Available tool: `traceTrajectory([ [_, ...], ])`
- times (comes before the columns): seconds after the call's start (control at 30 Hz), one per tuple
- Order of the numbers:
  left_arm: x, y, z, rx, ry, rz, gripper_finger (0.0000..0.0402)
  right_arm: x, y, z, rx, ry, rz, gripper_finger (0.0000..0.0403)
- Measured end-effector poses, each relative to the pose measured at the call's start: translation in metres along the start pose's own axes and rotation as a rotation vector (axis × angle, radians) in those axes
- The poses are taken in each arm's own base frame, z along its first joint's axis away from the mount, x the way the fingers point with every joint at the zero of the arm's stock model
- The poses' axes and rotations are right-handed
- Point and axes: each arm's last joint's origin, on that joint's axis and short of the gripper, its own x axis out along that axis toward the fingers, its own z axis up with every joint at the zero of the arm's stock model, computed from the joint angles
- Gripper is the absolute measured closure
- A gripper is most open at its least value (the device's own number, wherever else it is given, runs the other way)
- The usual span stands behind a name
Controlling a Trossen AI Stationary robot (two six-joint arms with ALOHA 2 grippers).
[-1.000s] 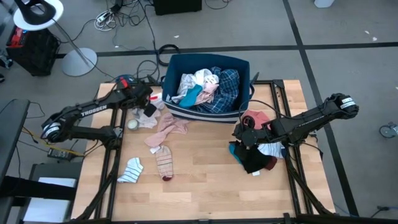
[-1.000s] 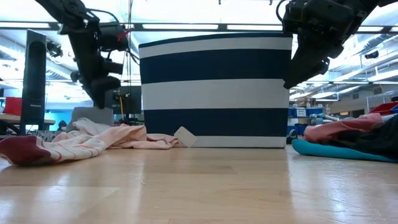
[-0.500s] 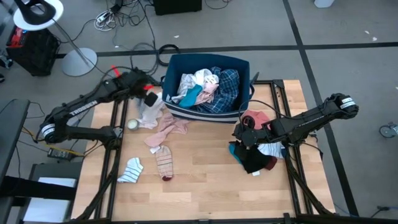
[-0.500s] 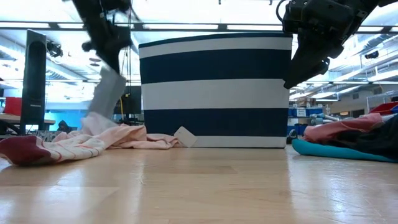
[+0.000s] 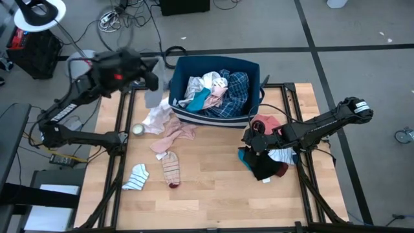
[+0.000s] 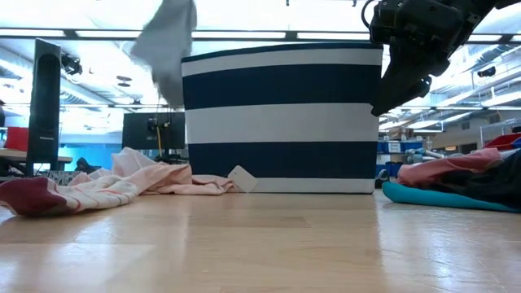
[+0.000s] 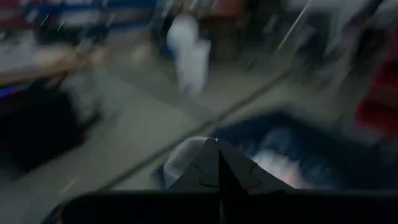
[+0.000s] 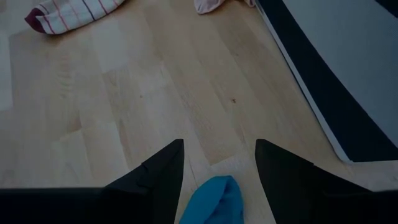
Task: Sort clothes
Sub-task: Put the gray boxer into the blue bin, then put the pink boxer into the blue bin
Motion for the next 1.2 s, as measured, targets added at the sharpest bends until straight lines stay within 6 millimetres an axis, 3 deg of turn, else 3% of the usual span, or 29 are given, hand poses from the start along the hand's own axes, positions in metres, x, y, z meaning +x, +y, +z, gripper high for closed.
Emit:
traceTrajectory([
  [0.17, 0.002, -0.011, 0.029, -0.075, -0.288, -0.190, 0.0401, 0.000, 0.000, 0.000, 0.000, 0.000, 0.000, 0.0204],
  [0.37, 0.026, -0.024, 0.041, -0.121, -0.439, -0.349, 0.0401, 0.000, 0.000, 0.000, 0.000, 0.000, 0.001, 0.0204],
  [0.67, 0.086, -0.043, 0.017, -0.119, -0.320, -0.355, 0.0398, 0.000, 0.000, 0.000, 0.000, 0.002, 0.004, 0.0204],
  [0.83, 0.114, -0.052, 0.000, -0.174, -0.218, -0.362, 0.0370, 0.000, 0.000, 0.000, -0.005, 0.003, 0.005, 0.0204],
  [1.0, 0.125, -0.051, -0.007, -0.216, -0.162, -0.385, 0.0305, 0.000, 0.000, 0.000, -0.006, 0.004, 0.004, 0.0204],
  [1.2, 0.116, -0.048, -0.007, -0.212, -0.123, -0.383, 0.0247, 0.000, 0.000, 0.000, -0.006, 0.004, 0.004, 0.0204],
])
